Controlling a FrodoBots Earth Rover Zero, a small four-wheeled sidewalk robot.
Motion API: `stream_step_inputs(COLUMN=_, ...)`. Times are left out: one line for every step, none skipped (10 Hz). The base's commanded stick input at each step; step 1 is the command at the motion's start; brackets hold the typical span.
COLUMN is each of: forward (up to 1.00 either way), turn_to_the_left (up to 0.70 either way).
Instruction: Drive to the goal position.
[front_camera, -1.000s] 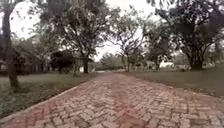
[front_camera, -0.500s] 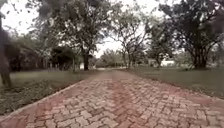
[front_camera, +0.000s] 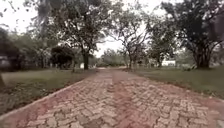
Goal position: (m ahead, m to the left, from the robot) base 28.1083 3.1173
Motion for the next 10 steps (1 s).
stream_step_inputs(forward=0.70, turn_to_the_left=-0.35)
stream_step_inputs(forward=0.70, turn_to_the_left=0.00)
stream_step_inputs(forward=0.70, turn_to_the_left=0.00)
stream_step_inputs(forward=0.70, turn_to_the_left=0.00)
stream_step_inputs(forward=0.70, turn_to_the_left=0.00)
stream_step_inputs(forward=0.70, turn_to_the_left=0.00)
stream_step_inputs(forward=0.70, turn_to_the_left=0.00)
stream_step_inputs(forward=0.70, turn_to_the_left=0.00)
stream_step_inputs(forward=0.70, turn_to_the_left=0.00)
stream_step_inputs(forward=0.70, turn_to_the_left=0.00)
